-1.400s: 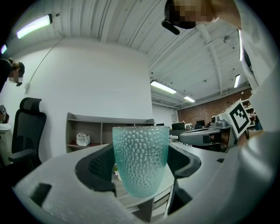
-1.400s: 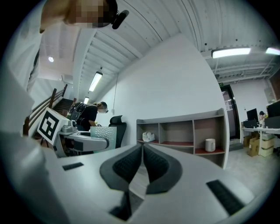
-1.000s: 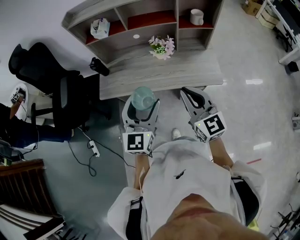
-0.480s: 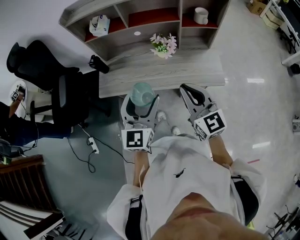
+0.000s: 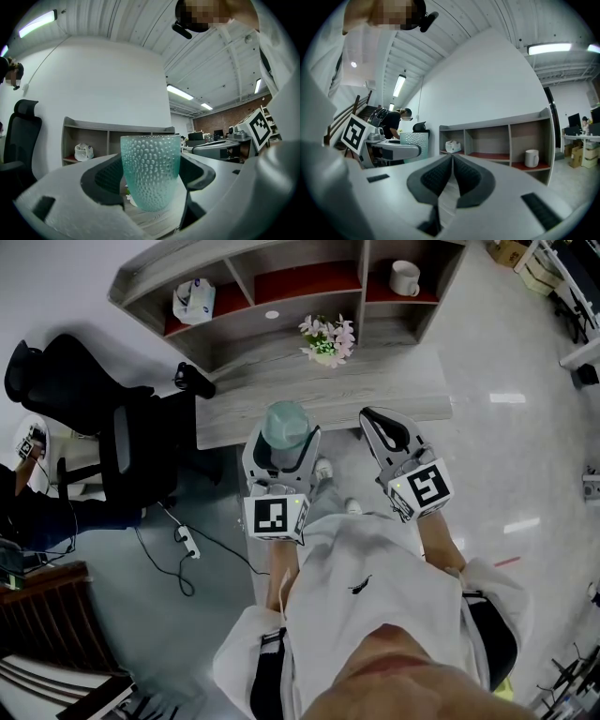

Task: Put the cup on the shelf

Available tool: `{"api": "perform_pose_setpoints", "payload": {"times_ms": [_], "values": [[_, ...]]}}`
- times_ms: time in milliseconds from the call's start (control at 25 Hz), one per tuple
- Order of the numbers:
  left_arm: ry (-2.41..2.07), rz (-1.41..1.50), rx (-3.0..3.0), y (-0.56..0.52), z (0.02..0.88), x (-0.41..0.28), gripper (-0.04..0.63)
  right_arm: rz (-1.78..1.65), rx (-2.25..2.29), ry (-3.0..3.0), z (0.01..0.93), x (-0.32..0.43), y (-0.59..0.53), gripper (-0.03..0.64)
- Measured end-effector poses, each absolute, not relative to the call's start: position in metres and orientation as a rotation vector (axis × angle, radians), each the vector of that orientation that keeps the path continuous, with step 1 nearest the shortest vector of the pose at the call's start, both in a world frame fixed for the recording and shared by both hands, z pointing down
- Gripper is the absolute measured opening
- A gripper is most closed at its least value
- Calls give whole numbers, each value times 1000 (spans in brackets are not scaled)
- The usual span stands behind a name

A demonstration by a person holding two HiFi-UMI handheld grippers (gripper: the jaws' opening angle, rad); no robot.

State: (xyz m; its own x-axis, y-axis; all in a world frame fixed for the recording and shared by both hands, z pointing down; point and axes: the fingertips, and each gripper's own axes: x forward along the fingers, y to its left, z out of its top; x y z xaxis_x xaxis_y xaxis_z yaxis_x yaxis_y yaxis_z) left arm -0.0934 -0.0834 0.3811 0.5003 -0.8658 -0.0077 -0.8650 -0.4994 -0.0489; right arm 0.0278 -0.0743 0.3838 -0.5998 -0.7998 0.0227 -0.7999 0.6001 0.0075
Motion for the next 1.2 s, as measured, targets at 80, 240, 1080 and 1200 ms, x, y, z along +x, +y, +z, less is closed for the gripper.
{"api": "perform_pose_setpoints", "payload": {"times_ms": [80,240,1080,1200], "values": [[1544,-26,-2686,-93,383,-96,380,8,1400,-2783,385,25,-82,35],[1533,-29,-2699,-115,385,-98,379,13,1417,-2772,386,22,-100,34],[1423,-54,-2789,-203,390,-101,380,46,1509,-2700,387,14,-180,35],[1400,-64,-2797,-216,389,-104,380,46,1525,-2690,386,10,-193,35]]}}
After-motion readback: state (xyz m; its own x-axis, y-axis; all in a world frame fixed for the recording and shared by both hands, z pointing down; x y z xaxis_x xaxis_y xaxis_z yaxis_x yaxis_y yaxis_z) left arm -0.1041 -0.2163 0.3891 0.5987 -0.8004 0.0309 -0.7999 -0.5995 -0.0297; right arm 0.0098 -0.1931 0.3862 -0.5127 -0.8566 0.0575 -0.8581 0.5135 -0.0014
